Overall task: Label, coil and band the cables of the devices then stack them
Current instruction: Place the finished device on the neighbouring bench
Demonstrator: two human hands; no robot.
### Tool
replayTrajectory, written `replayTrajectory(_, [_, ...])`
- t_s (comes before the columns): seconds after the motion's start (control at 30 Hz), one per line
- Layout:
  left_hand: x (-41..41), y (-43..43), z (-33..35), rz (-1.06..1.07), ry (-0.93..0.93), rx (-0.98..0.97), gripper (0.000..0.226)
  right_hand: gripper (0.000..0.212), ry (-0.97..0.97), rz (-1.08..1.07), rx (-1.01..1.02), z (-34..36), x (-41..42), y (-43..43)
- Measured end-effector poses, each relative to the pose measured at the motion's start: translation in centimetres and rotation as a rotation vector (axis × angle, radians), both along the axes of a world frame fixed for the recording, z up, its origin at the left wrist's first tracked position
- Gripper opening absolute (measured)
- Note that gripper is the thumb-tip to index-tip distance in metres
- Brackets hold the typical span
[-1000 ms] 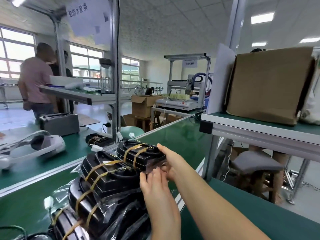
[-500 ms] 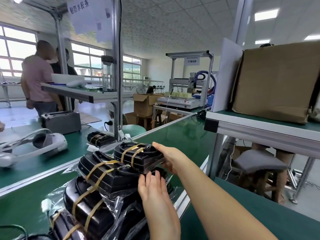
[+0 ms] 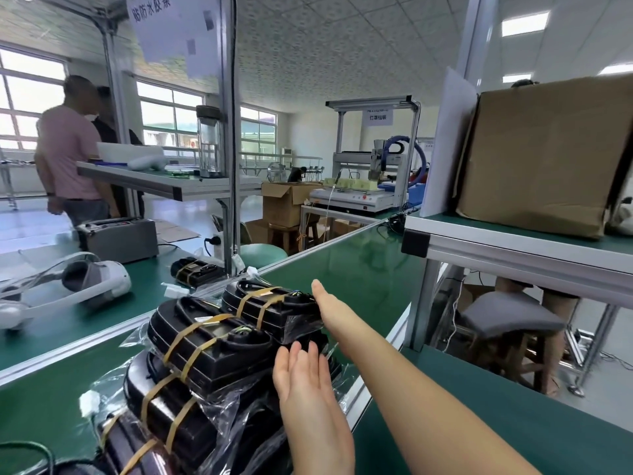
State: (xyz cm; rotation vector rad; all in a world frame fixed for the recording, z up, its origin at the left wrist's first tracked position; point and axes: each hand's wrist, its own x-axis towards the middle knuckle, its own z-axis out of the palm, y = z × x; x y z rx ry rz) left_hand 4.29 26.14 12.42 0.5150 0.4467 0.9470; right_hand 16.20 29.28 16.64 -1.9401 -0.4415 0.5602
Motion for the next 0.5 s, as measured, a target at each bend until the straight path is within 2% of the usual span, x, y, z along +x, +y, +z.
replayTrajectory(0.33, [0.1,-1.9,-0.1,-0.030,-0.026,-0.098,0.044,0.063,-0.039,-0.005,0.067,0.5,-2.0,-2.3])
replayTrajectory(0.5, [0.5,-4.3,-1.4,0.008,0.060,-0.114,0.037,0.056,-0.057,-0.039,0.108,0.4,-4.5,-7.2])
